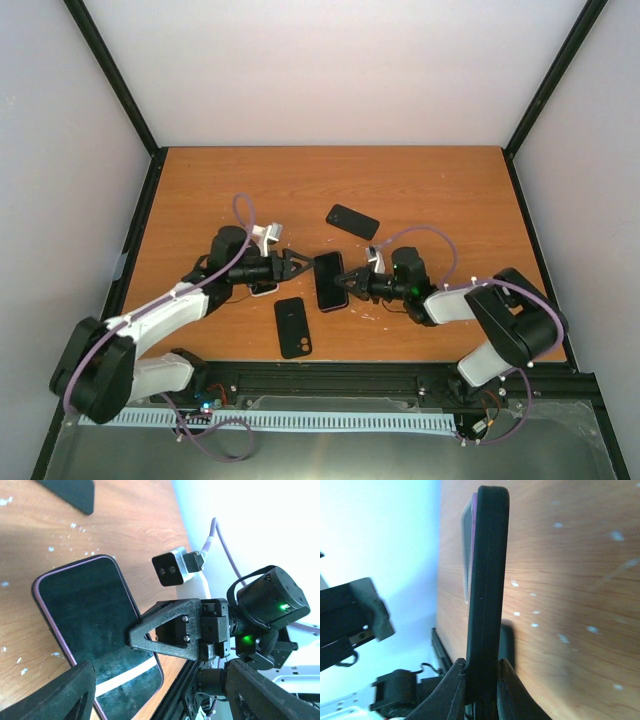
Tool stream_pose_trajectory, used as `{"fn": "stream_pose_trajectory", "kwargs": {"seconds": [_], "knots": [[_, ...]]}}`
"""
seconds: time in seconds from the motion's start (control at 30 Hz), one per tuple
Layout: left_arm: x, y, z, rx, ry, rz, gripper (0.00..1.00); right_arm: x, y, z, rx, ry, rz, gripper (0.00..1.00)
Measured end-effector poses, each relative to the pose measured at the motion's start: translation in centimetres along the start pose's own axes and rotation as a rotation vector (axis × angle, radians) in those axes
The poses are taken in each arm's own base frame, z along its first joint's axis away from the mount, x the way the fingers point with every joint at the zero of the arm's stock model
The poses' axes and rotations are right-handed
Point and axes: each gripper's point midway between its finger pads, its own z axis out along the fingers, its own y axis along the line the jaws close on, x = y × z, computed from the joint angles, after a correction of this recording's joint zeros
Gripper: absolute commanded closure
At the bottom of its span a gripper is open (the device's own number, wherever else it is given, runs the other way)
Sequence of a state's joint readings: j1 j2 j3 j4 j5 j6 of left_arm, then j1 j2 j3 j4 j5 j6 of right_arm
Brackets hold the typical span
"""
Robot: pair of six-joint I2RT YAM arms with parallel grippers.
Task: Put the phone into the phone case
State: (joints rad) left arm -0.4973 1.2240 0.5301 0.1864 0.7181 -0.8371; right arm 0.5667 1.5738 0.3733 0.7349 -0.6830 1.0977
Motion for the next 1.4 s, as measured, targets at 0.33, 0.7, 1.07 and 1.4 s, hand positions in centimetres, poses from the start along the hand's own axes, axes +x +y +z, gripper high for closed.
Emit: {"fn": "stream_pose_trajectory", "kwargs": {"seconds": [0.33, 0.7, 1.07, 1.4], "knots": [[-1.4, -4.3, -3.3, 0.124, -0.090, 0.122, 0.15, -0.4, 9.1, -2.5, -0.293, -0.012, -0.110, 0.91], [-0.6, -8.2, -5.1, 0.342, -0.115, 0.159, 0.31, 0.8, 14.8, -6.0, -0.564, -0.009, -0.141, 0.91], [-1.2, -8.8, -4.8, 0.397, -0.109, 0.144, 0.45, 2.2, 15.5, -6.0, -0.592, 0.032, -0.148, 0.88], [-1.2, -8.7, -4.5, 0.393, -0.093, 0.119, 0.91, 2.9, 14.9, -5.3, -0.566, 0.055, -0.155, 0.78]]}}
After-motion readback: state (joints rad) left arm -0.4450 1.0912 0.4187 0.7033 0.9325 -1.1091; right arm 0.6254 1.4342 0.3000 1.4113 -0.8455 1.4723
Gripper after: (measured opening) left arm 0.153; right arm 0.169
